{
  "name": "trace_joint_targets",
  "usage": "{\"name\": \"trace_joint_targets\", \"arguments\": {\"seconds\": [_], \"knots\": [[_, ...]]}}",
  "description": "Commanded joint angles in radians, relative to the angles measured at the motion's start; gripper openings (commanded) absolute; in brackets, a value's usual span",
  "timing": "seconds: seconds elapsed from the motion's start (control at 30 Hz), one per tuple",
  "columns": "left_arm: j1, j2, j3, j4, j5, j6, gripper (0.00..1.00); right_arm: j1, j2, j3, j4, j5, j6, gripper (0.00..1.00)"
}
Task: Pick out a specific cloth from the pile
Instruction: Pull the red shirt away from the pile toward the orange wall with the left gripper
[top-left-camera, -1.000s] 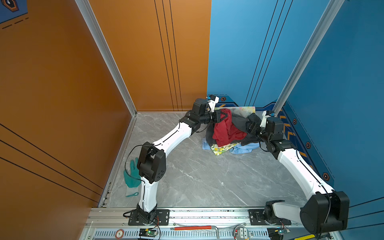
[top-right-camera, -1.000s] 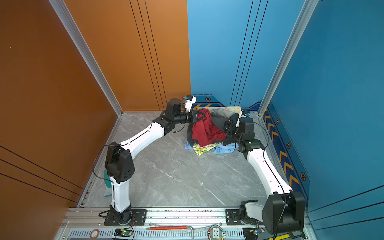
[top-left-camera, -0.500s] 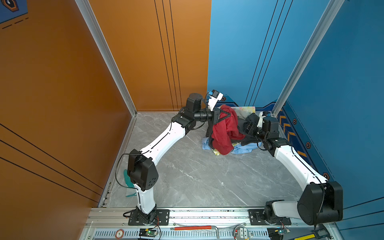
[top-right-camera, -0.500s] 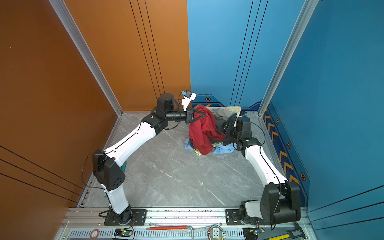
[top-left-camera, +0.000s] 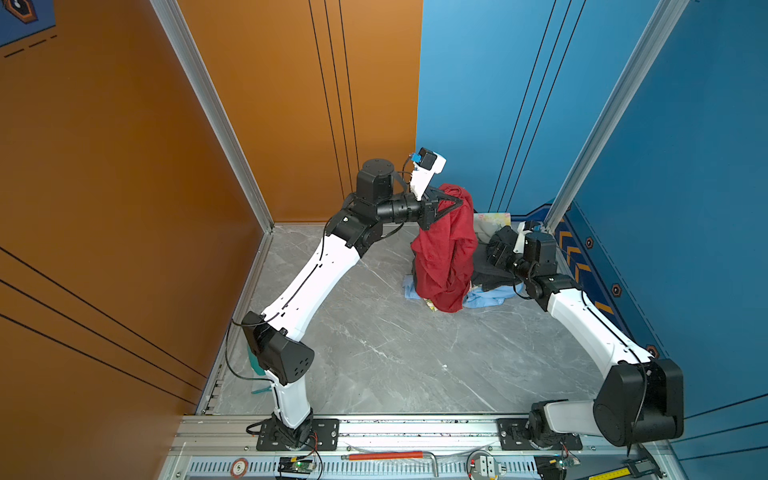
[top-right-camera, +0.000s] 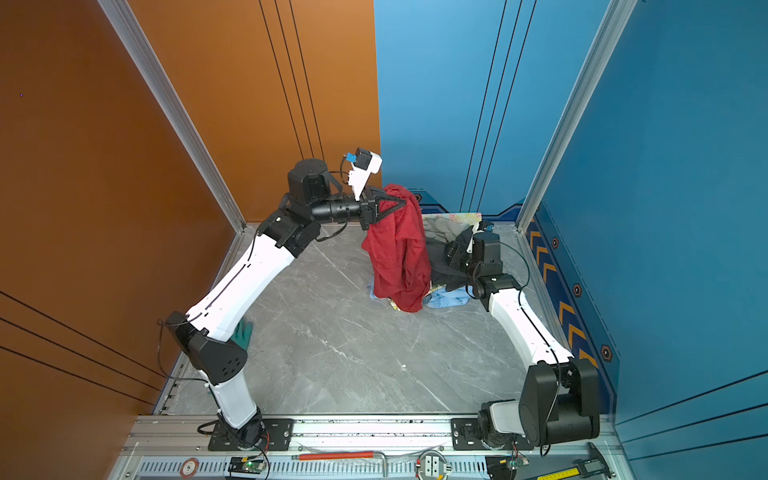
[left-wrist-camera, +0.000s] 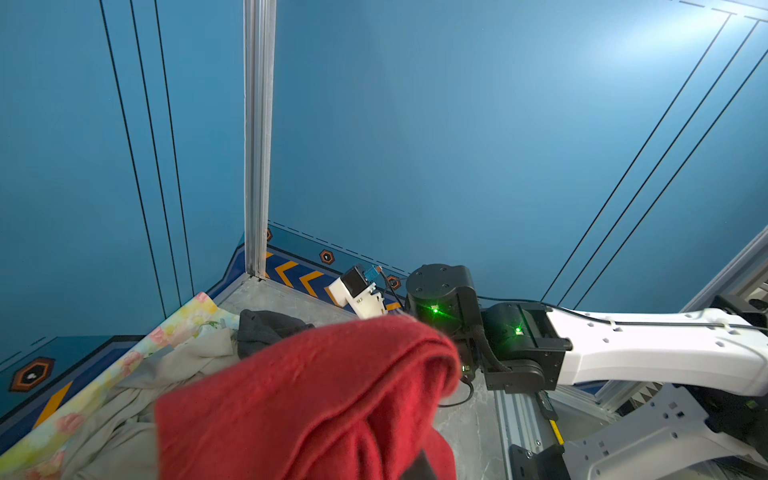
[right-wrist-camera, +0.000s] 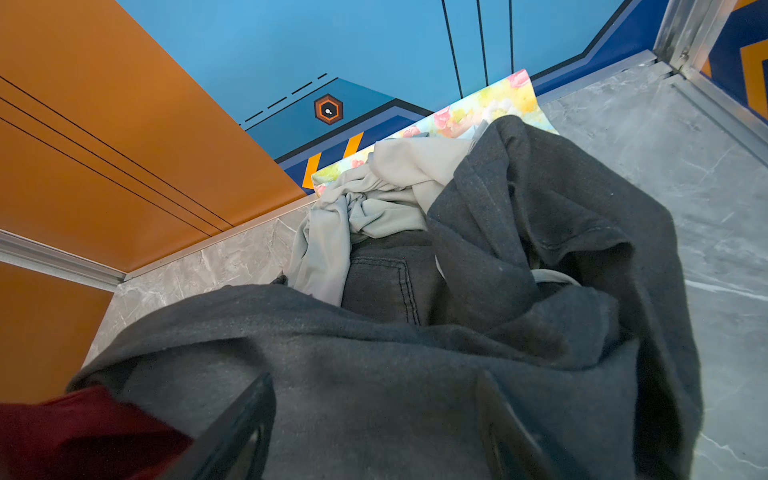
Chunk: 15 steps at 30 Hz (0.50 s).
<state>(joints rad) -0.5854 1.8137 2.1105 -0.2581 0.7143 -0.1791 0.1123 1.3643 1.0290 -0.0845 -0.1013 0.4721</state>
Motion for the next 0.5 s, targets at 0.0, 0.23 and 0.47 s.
{"name": "trace_joint_targets", "arguments": {"seconds": [0.0,0.23,0.47], "knots": [[0.01,-0.047,0.054,-0.018,-0.055,0.026,0.0,0.003,0.007,0.029,0.012,0.006,0.006,0.77],[0.095,-0.147,0.014,0.009,-0.058,-0.063,0.0,0.012,0.004,0.028,0.003,0.023,-0.014,0.77],[0.251,-0.29,-0.185,0.203,-0.069,-0.238,0.0,0.039,-0.003,0.04,-0.037,0.072,-0.057,0.77]]}}
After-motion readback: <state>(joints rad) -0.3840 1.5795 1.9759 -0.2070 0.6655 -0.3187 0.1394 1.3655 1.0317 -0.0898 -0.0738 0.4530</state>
